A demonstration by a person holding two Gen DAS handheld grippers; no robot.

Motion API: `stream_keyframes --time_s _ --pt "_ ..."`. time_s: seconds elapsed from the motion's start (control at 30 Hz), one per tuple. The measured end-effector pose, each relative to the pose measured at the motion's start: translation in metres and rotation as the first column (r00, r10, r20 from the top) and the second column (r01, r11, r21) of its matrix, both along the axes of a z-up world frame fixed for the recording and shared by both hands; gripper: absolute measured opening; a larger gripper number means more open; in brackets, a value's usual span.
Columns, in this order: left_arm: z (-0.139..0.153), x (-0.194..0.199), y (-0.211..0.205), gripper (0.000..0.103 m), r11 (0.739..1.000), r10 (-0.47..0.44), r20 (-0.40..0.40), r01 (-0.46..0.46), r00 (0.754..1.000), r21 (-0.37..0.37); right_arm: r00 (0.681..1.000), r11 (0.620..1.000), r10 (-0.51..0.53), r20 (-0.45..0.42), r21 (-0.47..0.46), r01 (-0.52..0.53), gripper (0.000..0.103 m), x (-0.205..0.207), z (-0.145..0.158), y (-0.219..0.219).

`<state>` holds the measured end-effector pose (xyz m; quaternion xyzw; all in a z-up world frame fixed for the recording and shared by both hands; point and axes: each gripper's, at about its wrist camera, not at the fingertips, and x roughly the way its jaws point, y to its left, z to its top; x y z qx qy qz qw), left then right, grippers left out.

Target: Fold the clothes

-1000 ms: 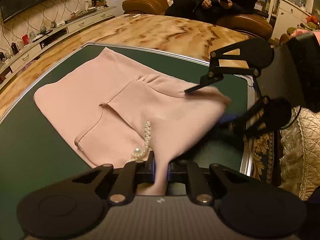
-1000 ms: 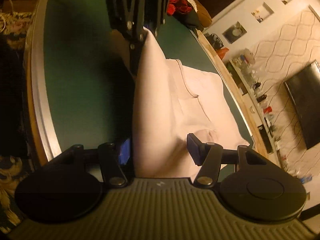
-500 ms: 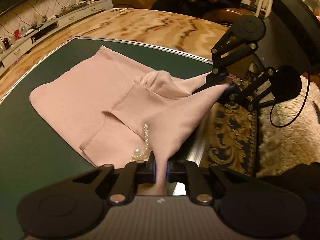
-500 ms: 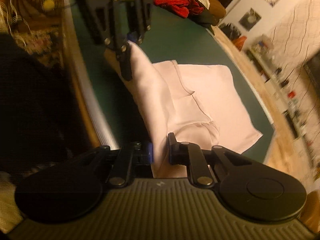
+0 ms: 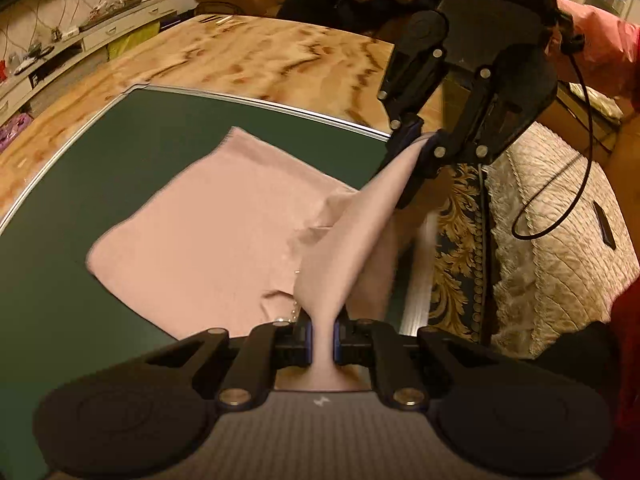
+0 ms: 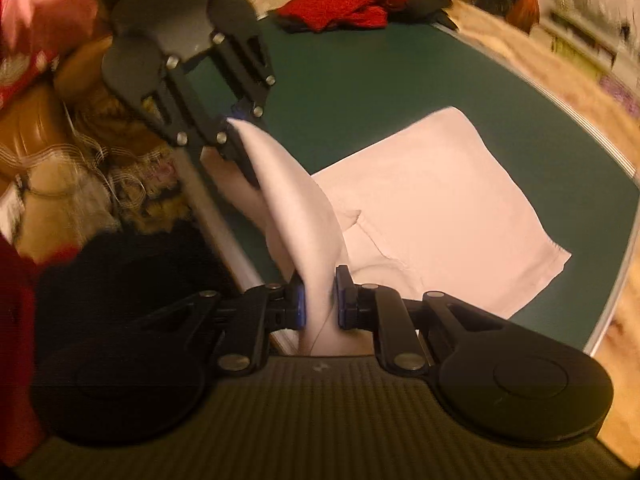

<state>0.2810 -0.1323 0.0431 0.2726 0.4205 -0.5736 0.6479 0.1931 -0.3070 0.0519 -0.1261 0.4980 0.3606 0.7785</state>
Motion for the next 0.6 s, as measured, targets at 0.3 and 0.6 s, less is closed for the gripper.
stream_keyframes --time_s 0.3,0.6 --pt "-0.016 0.085 -0.026 0.006 1.000 0.020 0.075 -0.019 0.997 -0.011 0.976 0.979 -0.135 -0.171 0.130 0.158 0.017 0.118 -0.029 -0.064" --pt "0.007 -0.008 0.013 0.003 0.997 0.006 0.064 0.000 0.998 -0.081 0.988 0.979 -0.147 -0.046 0.137 0.152 0.013 0.018 -0.022 -0.045"
